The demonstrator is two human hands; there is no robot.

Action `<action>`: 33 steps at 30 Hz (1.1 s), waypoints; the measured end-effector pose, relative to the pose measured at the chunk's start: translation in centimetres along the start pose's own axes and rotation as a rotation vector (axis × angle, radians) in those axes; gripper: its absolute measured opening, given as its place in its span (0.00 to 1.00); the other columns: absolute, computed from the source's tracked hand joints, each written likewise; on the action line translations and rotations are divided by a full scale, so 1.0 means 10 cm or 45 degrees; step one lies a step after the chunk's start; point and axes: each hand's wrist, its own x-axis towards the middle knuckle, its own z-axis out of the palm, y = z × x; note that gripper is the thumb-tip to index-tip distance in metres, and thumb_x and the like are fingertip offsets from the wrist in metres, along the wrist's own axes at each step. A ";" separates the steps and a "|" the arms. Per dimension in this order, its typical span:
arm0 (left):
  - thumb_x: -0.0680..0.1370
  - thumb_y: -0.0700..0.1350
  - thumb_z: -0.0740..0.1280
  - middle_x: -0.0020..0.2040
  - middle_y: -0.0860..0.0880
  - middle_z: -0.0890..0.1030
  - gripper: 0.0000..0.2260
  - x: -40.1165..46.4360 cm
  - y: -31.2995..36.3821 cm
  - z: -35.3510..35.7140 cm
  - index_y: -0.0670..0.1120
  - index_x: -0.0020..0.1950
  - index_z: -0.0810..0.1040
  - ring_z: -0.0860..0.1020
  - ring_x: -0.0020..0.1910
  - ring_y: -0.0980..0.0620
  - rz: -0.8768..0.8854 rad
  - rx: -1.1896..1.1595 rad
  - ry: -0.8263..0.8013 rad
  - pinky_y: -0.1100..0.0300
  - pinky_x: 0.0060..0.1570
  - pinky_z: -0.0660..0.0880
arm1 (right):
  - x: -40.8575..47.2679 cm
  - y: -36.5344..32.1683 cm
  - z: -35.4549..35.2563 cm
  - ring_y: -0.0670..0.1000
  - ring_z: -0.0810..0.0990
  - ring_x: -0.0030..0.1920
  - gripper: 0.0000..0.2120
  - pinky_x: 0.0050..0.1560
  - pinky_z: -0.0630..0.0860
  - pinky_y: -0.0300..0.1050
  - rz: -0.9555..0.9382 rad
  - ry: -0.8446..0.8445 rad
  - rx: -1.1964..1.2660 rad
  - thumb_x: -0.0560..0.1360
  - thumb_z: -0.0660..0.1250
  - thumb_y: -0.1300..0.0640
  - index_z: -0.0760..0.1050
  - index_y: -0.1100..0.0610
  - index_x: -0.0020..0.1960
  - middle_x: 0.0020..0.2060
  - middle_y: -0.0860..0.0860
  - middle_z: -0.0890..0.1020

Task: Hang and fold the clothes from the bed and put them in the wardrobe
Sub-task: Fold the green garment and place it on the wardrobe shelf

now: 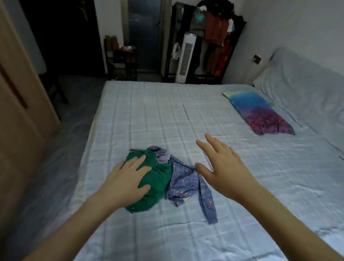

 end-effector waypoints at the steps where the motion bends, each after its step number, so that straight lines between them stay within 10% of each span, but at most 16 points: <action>1: 0.66 0.68 0.39 0.80 0.51 0.48 0.41 0.07 0.04 0.07 0.57 0.77 0.58 0.52 0.77 0.50 -0.051 -0.022 0.000 0.52 0.74 0.50 | 0.10 0.12 0.04 0.53 0.54 0.77 0.30 0.74 0.57 0.57 -0.027 -0.020 0.018 0.77 0.54 0.38 0.57 0.47 0.77 0.78 0.49 0.54; 21: 0.71 0.61 0.54 0.68 0.46 0.74 0.28 0.69 0.14 1.29 0.49 0.62 0.79 0.77 0.62 0.47 -0.522 -0.396 -0.010 0.55 0.52 0.76 | 1.69 0.72 2.01 0.56 0.59 0.75 0.30 0.72 0.62 0.56 -0.432 -0.585 0.046 0.79 0.59 0.43 0.54 0.51 0.77 0.77 0.53 0.57; 28: 0.79 0.54 0.62 0.78 0.51 0.58 0.31 1.21 -0.37 1.84 0.52 0.79 0.53 0.60 0.75 0.50 -0.647 -0.567 -0.305 0.54 0.67 0.66 | 2.02 0.62 2.77 0.56 0.59 0.75 0.30 0.69 0.64 0.55 -0.380 -0.808 0.086 0.78 0.60 0.47 0.55 0.51 0.77 0.77 0.53 0.56; 33: 0.74 0.51 0.67 0.79 0.46 0.47 0.34 1.84 -0.64 2.44 0.48 0.77 0.59 0.51 0.78 0.43 -0.598 -0.412 -0.281 0.47 0.72 0.60 | 2.26 0.50 3.39 0.57 0.61 0.72 0.31 0.65 0.68 0.54 -0.341 -0.899 0.104 0.78 0.61 0.49 0.54 0.52 0.77 0.77 0.53 0.53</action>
